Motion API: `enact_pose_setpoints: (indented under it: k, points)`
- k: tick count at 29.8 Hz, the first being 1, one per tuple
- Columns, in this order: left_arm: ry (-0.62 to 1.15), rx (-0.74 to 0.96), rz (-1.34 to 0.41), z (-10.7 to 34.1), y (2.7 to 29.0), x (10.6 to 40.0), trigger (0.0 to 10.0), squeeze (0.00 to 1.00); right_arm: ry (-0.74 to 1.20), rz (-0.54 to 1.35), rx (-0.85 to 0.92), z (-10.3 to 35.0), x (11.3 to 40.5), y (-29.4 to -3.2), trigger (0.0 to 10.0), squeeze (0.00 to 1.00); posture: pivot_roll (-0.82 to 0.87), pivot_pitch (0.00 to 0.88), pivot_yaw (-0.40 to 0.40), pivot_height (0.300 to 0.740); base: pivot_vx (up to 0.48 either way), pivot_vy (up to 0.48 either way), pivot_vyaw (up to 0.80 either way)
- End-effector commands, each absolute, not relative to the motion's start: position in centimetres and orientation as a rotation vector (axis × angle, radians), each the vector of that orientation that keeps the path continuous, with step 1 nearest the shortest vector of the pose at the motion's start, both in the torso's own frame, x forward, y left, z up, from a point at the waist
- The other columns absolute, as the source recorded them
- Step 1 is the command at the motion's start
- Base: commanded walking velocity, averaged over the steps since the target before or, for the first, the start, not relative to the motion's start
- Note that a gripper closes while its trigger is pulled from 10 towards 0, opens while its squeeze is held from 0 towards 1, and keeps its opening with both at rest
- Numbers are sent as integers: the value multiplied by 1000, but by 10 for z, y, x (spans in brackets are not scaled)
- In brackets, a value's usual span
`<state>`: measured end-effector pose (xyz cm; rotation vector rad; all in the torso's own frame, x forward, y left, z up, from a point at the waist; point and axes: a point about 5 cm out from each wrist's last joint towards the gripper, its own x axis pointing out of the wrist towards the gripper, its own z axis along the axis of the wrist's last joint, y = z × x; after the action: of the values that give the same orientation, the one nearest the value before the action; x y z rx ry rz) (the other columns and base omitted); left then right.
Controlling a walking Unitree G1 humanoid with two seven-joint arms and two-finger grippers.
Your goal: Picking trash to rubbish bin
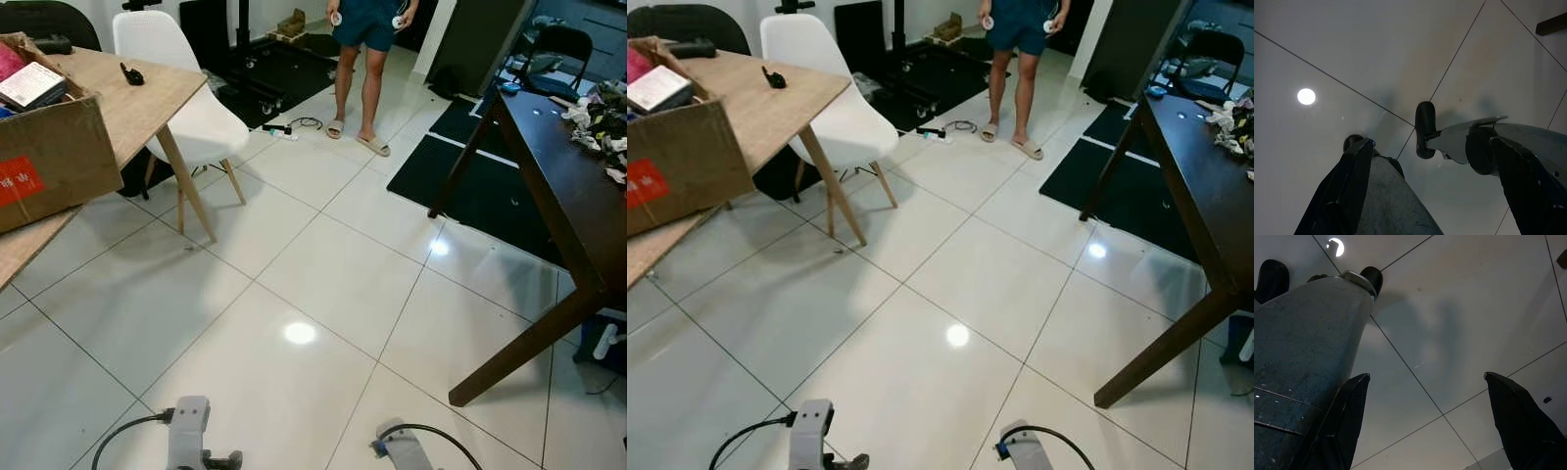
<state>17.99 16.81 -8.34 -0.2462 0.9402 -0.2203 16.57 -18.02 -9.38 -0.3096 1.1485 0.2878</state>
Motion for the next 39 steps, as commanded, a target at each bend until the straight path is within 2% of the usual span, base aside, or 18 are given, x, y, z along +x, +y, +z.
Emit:
enact_pose_setpoints:
  k: [1, 10, 39]
  points:
    - [956, -253, -225, -86, 165, 176, 10000, 0, 1195, 297, -296, -99, 154, -178, 10000, 0, 178, 76, -101, 740, 0, 0, 0]
    - [954, -253, -221, -85, 166, 176, 10000, 0, 1158, 265, -325, -96, 161, -180, 10000, 0, 189, 71, -106, 740, 0, 0, 0]
    - [927, -280, -171, -84, 171, 178, 10000, 0, 1186, 291, -355, -97, 158, -183, 10000, 0, 195, 65, -104, 740, 0, 0, -772]
